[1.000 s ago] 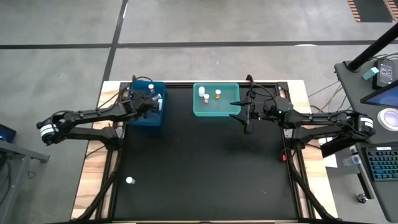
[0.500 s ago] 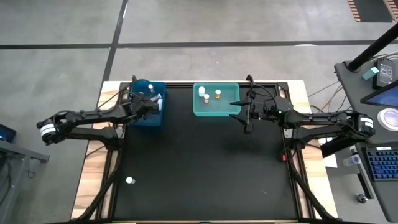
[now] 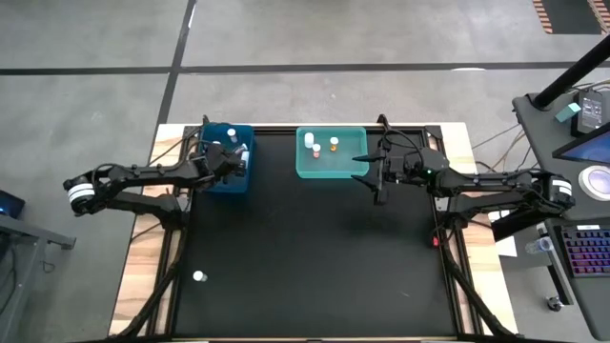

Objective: Pick and place medicine bottles into bin by pill shape (circle, oval)
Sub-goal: Put the orange capsule bottle into the blue bin, then put the blue tablet bottle into the light blue bin

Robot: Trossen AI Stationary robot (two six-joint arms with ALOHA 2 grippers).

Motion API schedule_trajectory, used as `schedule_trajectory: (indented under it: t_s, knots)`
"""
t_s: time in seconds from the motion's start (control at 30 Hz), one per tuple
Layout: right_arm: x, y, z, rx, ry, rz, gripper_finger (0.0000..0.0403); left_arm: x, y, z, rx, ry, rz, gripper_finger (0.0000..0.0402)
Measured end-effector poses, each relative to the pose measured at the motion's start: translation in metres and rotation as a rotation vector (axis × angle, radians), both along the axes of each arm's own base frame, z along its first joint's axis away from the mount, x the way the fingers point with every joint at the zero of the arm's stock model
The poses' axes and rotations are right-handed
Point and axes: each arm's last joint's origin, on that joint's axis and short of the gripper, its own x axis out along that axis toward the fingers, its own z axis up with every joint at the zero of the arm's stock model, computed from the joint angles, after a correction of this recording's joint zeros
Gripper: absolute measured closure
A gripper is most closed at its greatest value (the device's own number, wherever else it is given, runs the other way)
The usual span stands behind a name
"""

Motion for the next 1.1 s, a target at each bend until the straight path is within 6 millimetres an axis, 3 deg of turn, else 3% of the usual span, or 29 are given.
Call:
schedule_trajectory:
  t_s: [0.23,0.53,0.7,0.9,1.1]
  knots:
    - [0.000,0.000,0.000,0.000,0.001,0.000,0.0184,0.002,0.001,0.008,-0.001,0.010,-0.047,0.0144]
    - [0.000,0.000,0.000,-0.001,0.001,0.000,0.0184,0.003,0.000,0.035,-0.022,0.016,-0.062,0.0143]
    - [0.000,0.000,0.000,-0.005,0.001,-0.001,0.0184,0.011,-0.004,0.053,-0.066,-0.074,-0.164,0.0143]
    - [0.000,0.000,0.000,-0.007,0.001,-0.002,0.0184,0.026,-0.019,0.081,-0.083,-0.134,-0.316,0.0143]
    - [0.000,0.000,0.000,-0.010,0.000,-0.002,0.0184,0.043,-0.046,0.110,-0.082,-0.182,-0.489,0.0143]
